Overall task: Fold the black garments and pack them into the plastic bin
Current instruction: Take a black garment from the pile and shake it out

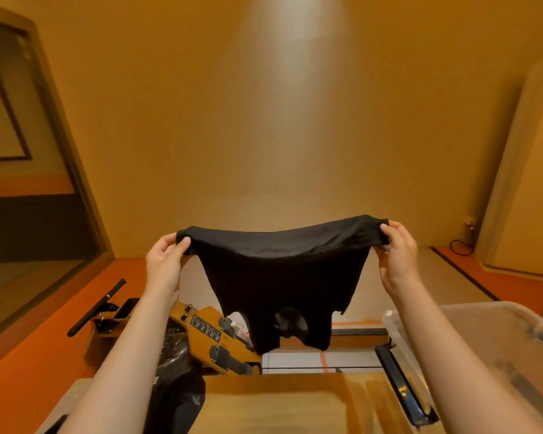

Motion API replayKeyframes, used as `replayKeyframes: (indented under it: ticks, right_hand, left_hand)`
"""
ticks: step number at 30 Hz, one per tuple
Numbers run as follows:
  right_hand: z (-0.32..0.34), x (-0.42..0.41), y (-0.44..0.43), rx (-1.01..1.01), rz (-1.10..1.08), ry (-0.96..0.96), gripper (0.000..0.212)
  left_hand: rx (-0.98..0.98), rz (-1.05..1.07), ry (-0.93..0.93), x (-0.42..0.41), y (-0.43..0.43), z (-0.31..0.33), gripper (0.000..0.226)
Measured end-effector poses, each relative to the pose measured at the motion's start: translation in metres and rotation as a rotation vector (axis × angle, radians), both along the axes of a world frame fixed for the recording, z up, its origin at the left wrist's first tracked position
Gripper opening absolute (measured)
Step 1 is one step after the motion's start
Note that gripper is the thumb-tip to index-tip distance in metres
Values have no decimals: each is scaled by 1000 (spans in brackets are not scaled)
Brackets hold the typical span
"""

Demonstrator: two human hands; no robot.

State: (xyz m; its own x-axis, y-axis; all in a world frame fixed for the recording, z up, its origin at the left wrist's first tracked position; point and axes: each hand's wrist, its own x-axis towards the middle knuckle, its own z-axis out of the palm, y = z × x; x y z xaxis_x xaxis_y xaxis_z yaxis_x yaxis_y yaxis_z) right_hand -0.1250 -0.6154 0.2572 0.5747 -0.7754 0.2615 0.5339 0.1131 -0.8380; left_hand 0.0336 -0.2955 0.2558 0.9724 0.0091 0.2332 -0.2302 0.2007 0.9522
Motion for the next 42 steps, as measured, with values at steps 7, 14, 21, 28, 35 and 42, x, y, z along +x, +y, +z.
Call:
replayKeyframes:
  ticks: [7,14,21,28,35,42]
  right_hand:
    - [-57,-61,42,-8,-54,141,25]
    - [-142,-138,97,-17,-75,394,13]
    - [-212,-231,161,-82,-80,607,9]
    - [-260,-294,198,-37,-65,720,13]
    - [-290,-318,210,3,-109,815,12]
    - [-298,-344,214,-12,-82,880,13]
  left_hand:
    - [-96,-38,190,-61,45,-54,11]
    - [-136,-26,366,-141,103,-130,16]
    - [-21,-3,531,-218,163,-220,11]
    - [23,40,724,-277,204,-288,30]
    - [260,-22,616,-314,224,-298,14]
    - [460,-56,569,-318,246,-304,14]
